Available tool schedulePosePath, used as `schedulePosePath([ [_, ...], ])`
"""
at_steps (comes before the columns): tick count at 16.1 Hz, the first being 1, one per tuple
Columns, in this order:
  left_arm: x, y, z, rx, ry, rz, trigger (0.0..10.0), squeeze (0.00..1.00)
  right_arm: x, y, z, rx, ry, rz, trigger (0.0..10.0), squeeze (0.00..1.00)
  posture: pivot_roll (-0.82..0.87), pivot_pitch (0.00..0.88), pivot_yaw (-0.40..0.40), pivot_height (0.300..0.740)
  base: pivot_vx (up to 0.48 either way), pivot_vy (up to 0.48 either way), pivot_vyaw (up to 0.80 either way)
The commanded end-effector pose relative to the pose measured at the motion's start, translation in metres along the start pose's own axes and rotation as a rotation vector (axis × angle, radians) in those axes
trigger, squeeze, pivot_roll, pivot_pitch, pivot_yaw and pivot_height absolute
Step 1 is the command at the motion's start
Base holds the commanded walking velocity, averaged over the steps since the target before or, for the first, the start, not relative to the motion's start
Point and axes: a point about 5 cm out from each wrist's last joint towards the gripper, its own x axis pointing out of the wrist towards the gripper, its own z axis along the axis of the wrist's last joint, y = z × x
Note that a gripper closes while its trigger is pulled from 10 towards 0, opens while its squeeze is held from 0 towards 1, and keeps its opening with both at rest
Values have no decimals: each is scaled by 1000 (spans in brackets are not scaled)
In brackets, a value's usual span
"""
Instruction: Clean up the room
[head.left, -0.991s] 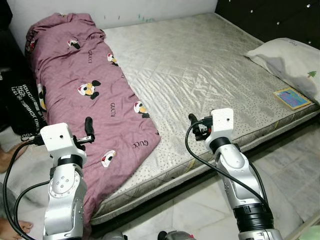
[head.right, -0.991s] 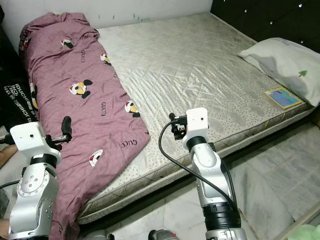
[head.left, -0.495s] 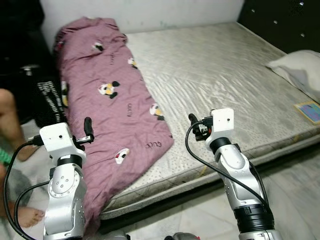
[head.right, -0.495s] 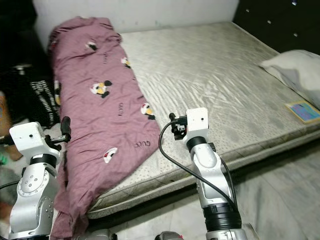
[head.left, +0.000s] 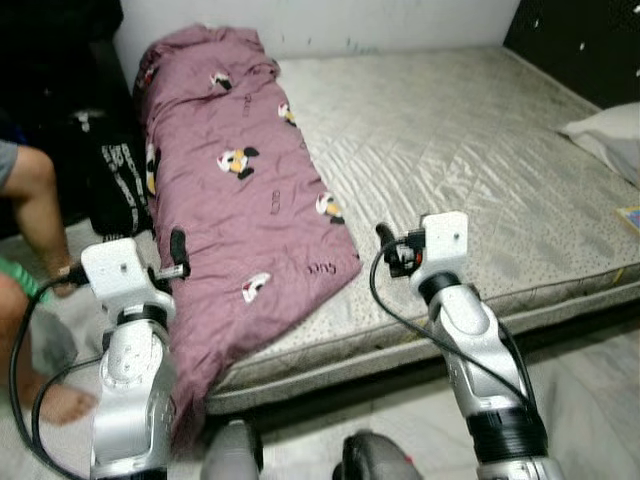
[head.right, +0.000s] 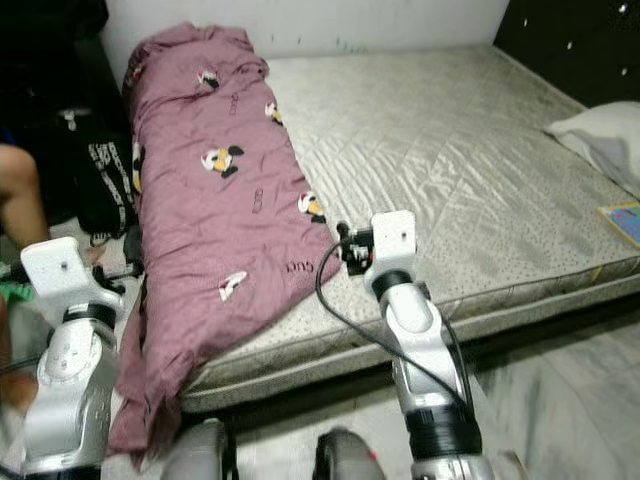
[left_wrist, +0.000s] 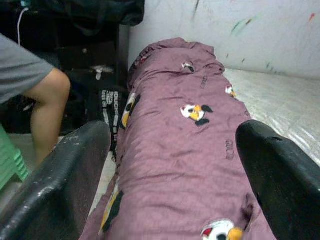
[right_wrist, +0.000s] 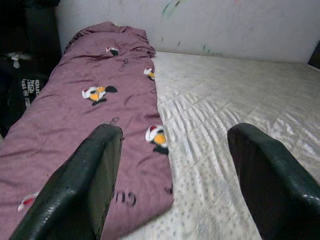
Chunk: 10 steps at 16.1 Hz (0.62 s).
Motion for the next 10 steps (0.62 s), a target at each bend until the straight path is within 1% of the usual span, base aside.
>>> schedulePosePath([
  [1, 0, -3, 0, -2, 1, -24, 10000, 0, 1, -1, 1, -3, 0, 4, 10000, 0, -20, 30, -33, 625, 0, 0, 0],
  [5, 1, -4, 2, -23, -2, -36, 10000, 0, 2, -1, 1, -2, 1, 4, 10000, 0, -21, 39, -33, 625, 0, 0, 0],
  [9, 4, -3, 4, -28, -8, -41, 10000, 0, 4, 1, 3, -6, -6, 11, 10000, 0, -25, 66, -28, 625, 0, 0, 0],
  [10, 5, -3, 7, -29, -19, -42, 10000, 0, 5, 1, 3, -5, -7, 11, 10000, 0, -23, 62, -29, 625, 277, 0, 0],
])
